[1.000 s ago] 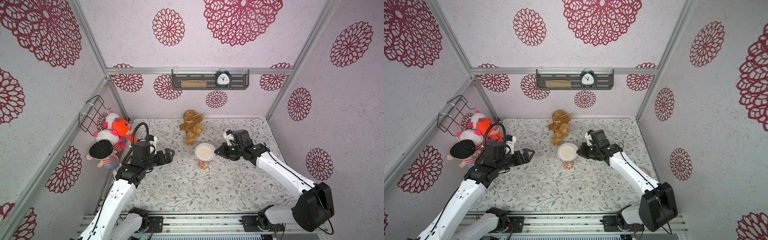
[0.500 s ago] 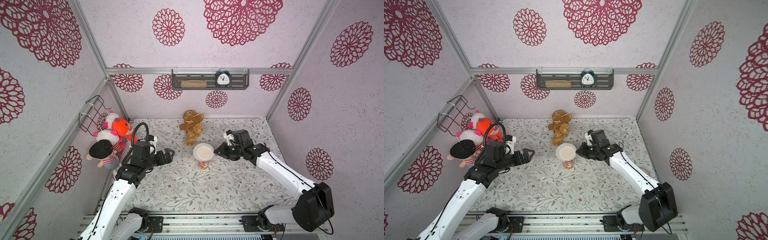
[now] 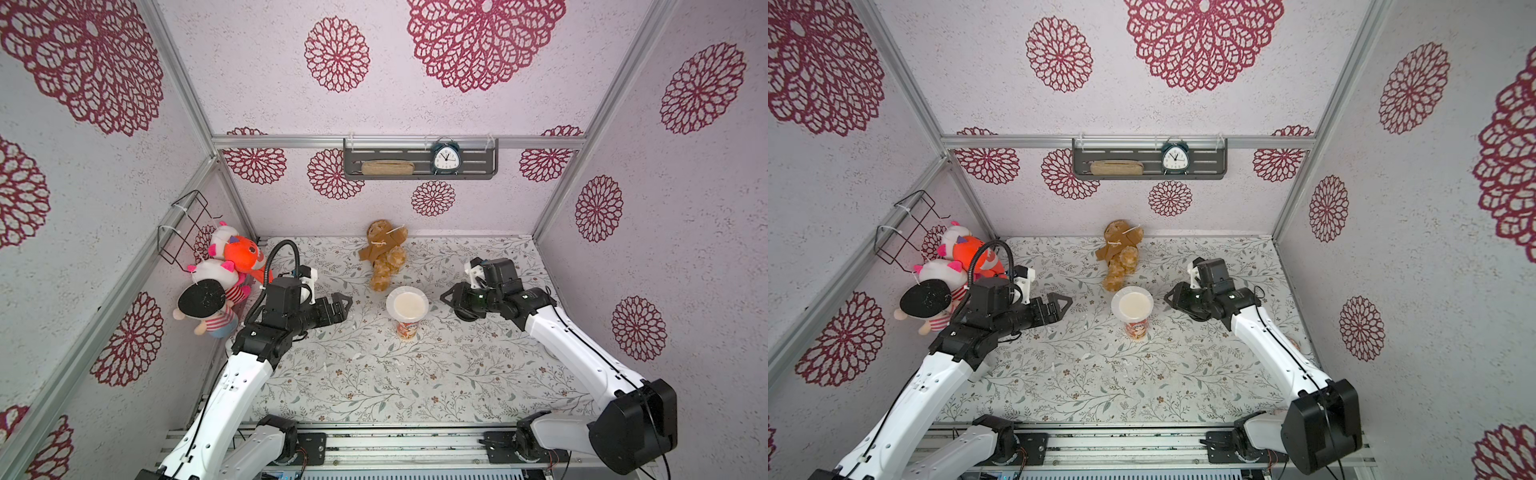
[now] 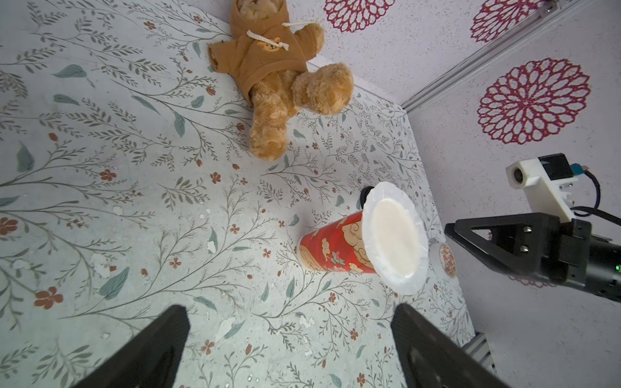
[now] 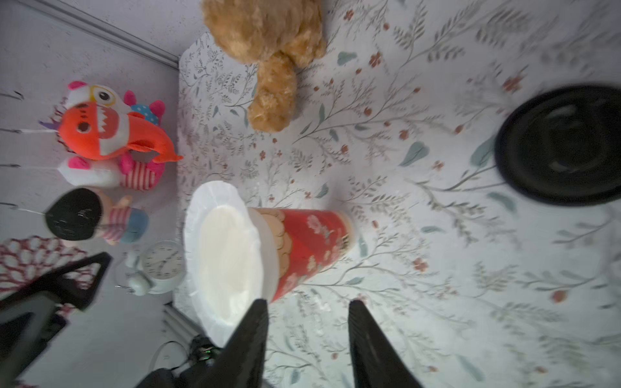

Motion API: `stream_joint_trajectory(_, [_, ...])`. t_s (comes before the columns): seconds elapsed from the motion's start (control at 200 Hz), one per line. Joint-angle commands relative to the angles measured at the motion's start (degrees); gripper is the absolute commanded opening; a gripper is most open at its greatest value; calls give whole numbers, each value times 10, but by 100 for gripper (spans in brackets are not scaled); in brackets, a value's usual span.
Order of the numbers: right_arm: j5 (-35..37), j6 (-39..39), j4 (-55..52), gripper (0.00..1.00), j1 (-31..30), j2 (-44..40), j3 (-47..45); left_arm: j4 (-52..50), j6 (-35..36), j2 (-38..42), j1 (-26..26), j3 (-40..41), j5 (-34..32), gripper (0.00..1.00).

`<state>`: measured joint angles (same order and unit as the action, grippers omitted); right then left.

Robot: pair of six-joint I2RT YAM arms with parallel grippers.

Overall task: Put the leak-proof paper on the milk tea cups
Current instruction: Place the leak-proof paper at the cup, then pick up the cup lid from the center of the board.

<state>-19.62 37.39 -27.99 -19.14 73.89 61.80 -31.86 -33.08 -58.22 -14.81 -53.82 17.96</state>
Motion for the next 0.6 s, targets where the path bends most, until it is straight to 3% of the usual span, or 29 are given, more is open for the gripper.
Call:
stream_joint_trajectory(0.0, [52,-55,-39,58,42,8,-10,22,-5,-26,-17,-23,22,98])
stream_joint_trajectory(0.345, [233,-108,-61,86,35,182,47,58,-14,-92,-66,-51,11,97])
stream_joint_trajectory(0.595, [293,-108,-79,88,31,271,120,69,-17,-101,-77,-46,4,97])
